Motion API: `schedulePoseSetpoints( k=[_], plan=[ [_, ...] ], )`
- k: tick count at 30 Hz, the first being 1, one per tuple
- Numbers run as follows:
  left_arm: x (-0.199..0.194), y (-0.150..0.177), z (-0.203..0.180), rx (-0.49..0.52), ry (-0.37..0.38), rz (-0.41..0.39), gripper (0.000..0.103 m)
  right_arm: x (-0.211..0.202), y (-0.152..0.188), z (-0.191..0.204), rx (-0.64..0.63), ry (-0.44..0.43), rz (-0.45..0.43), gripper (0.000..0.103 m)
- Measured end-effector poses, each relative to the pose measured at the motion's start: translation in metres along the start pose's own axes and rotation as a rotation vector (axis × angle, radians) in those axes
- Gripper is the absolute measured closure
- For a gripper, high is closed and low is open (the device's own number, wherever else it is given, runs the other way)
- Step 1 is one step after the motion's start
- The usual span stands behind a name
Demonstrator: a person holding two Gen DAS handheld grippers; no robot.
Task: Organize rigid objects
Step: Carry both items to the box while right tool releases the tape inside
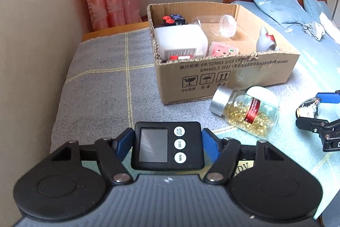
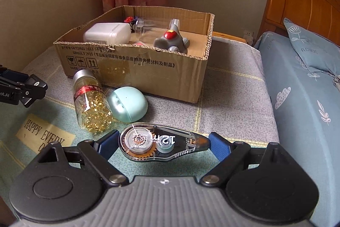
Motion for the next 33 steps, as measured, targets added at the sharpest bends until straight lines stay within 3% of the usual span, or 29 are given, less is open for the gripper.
schedulePoseSetpoints(
  k=[6, 15, 23, 30, 33],
  plan=[
    [-0.025, -0.034, -0.012, 0.055, 0.019, -0.069, 0.034, -0.018, -0.025, 0.0, -0.056, -0.071, -0.028, 0.01],
    [-0.035, -0.082, -0.025, 0.098, 0.032, -0.148, 0.034, -0.035, -0.099, 0.002, -0.146, -0.127, -0.14, 0.01],
    [-0.036, -0.101, -0.026, 0.116, 0.013, -0.163, 0.034, 0.001, -0.16, 0.006, -0.17, -0.141, -0.138, 0.01],
    [-0.031, -0.111, -0.022, 0.122, -0.004, -0.153, 0.034, 0.043, -0.174, 0.008, -0.177, -0.13, -0.088, 0.01],
    [-0.028, -0.118, -0.021, 0.128, -0.009, -0.154, 0.034, 0.044, -0.171, 0.003, -0.165, -0.122, -0.098, 0.0]
  ],
)
Point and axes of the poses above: each gripper's, at about its wrist camera, not at the fingertips, and x roughly the way its jaws point, z to its left, y to its underside, the point moved 7 cm from there along x, roughly the way its jaws point, and after that the axes turned 6 degrees about x, right-handed, at the moved point
